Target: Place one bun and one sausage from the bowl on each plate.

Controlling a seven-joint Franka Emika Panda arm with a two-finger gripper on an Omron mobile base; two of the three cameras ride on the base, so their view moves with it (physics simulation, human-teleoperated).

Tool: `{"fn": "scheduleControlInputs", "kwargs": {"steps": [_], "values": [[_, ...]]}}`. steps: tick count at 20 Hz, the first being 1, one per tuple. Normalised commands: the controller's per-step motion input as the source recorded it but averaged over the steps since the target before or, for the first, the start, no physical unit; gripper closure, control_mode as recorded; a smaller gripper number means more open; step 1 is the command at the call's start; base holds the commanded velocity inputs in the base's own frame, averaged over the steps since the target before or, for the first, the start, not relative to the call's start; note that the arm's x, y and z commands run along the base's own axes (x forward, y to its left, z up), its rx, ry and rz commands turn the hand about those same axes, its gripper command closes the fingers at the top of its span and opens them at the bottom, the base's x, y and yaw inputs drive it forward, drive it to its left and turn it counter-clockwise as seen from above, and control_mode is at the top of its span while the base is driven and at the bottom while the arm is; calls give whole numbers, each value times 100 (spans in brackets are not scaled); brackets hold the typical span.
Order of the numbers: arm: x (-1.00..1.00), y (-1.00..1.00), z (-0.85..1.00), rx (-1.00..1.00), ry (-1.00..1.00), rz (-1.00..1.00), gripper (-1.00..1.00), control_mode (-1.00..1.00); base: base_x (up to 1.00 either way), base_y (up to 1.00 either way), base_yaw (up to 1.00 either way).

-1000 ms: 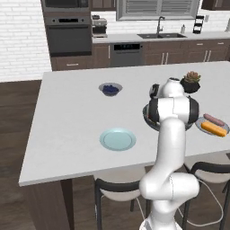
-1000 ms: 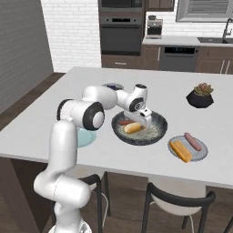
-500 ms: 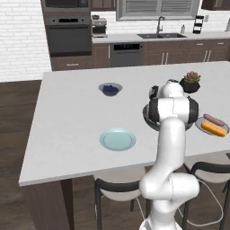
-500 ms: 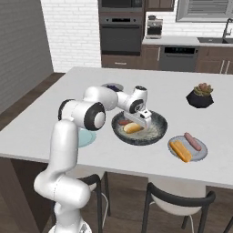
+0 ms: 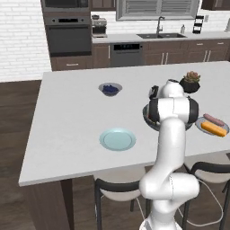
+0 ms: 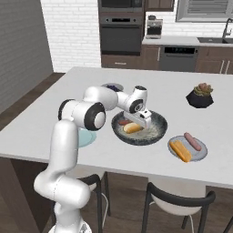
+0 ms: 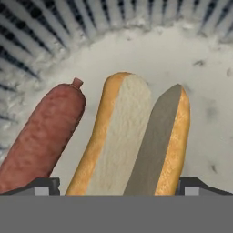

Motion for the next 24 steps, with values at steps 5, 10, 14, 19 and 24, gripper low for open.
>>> {"fn": "scheduleControlInputs", "kwargs": {"steps": [5, 10, 14, 19, 24], "values": [[-73, 13, 29, 0, -11, 11, 100, -100, 0, 0, 0], [-73, 73, 78, -3, -11, 19, 100, -100, 0, 0, 0], [-62, 100, 66, -5, -1, 26, 100, -100, 0, 0, 0], [-40, 100, 67, -2, 0, 30, 100, -100, 0, 0, 0], [-16, 100, 5, 0, 0, 33, 100, -100, 0, 0, 0]]}}
